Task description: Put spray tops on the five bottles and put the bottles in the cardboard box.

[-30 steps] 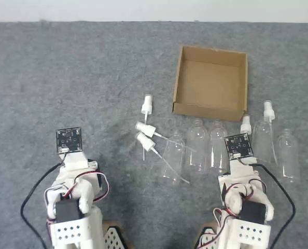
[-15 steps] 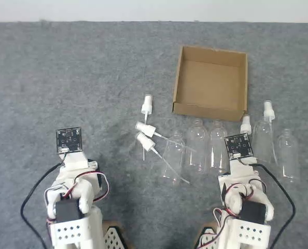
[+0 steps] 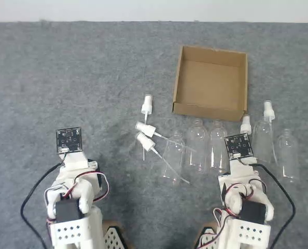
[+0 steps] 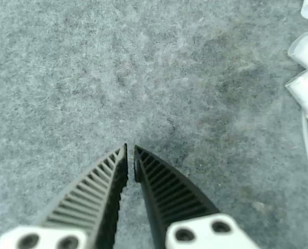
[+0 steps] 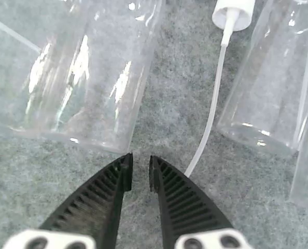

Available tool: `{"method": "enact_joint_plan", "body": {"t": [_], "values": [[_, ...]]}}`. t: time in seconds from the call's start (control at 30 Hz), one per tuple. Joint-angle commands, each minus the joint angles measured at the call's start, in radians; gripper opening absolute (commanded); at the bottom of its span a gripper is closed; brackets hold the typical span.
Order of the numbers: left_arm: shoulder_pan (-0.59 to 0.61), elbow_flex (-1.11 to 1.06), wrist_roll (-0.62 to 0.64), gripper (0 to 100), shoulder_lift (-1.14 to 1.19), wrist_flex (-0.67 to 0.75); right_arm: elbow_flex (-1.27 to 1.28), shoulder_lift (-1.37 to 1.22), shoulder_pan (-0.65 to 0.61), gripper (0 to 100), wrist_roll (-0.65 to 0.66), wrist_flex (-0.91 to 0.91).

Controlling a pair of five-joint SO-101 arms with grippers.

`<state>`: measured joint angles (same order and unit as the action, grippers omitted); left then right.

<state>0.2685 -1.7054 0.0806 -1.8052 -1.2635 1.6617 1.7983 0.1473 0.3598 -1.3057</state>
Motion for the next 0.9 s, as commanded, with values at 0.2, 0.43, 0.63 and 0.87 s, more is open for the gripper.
{"method": "enact_joint_plan", "body": {"t": [0.2, 0.43, 0.63, 0.87], "values": [[0.003, 0.021, -0.005, 1, -0.023, -0.003, 0.02, 0.019, 0.002, 1.7, 0.012, -0.005], [-0.002, 0.021, 0.0, 1, -0.023, -0.003, 0.02, 0.019, 0.005, 1.5, 0.014, -0.005], [-0.002, 0.021, 0.0, 1, -0.023, -0.003, 0.02, 0.019, 0.001, 1.7, 0.015, -0.004], [0.003, 0.021, -0.003, 1, -0.023, -0.003, 0.012, 0.019, 0.007, 1.7, 0.015, 0.134]]}}
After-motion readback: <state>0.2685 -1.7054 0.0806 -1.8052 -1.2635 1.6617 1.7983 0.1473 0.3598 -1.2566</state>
